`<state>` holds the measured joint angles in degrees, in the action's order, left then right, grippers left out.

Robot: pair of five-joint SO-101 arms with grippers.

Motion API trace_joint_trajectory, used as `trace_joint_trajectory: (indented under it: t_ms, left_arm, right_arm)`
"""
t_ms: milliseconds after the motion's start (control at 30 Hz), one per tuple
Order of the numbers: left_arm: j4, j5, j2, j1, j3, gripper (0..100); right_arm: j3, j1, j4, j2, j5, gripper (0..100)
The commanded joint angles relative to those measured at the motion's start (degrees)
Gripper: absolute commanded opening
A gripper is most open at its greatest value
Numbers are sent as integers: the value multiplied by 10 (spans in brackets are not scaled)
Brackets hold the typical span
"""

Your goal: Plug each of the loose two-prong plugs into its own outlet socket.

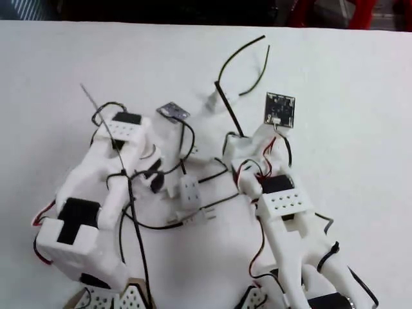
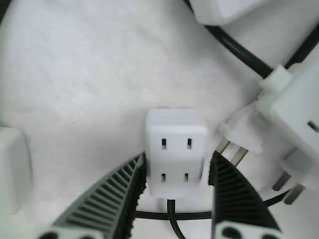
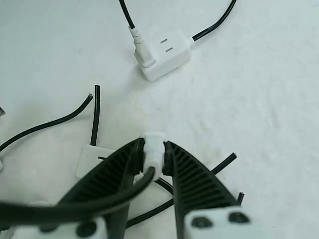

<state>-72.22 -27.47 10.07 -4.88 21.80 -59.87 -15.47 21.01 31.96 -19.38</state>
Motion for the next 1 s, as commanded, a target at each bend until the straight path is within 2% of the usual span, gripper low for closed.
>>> trace_joint_trajectory:
  t_ms: [0, 233, 467, 567, 733, 867, 967]
  left_arm:
    - [-53, 46, -9, -12, -62, 267]
    - [-97, 64, -27, -14, -108, 274]
    - [-84, 99, -225, 8, -21, 250]
    - [-47, 110, -323, 44, 53, 247]
    - [49, 201, -449, 145, 185, 248]
    - [135, 252, -497, 172, 284, 246]
    - [183, 280, -510, 196, 320, 246]
  right_arm:
    - [18, -3, -7, 1, 7, 17]
    - [18, -3, -7, 1, 7, 17]
    - [17, -4, 0, 7, 7, 17]
    - [19, -22, 10, 7, 13, 17]
    - [18, -65, 10, 7, 59, 17]
    - [21, -94, 10, 7, 61, 17]
    - [25, -137, 10, 7, 96, 17]
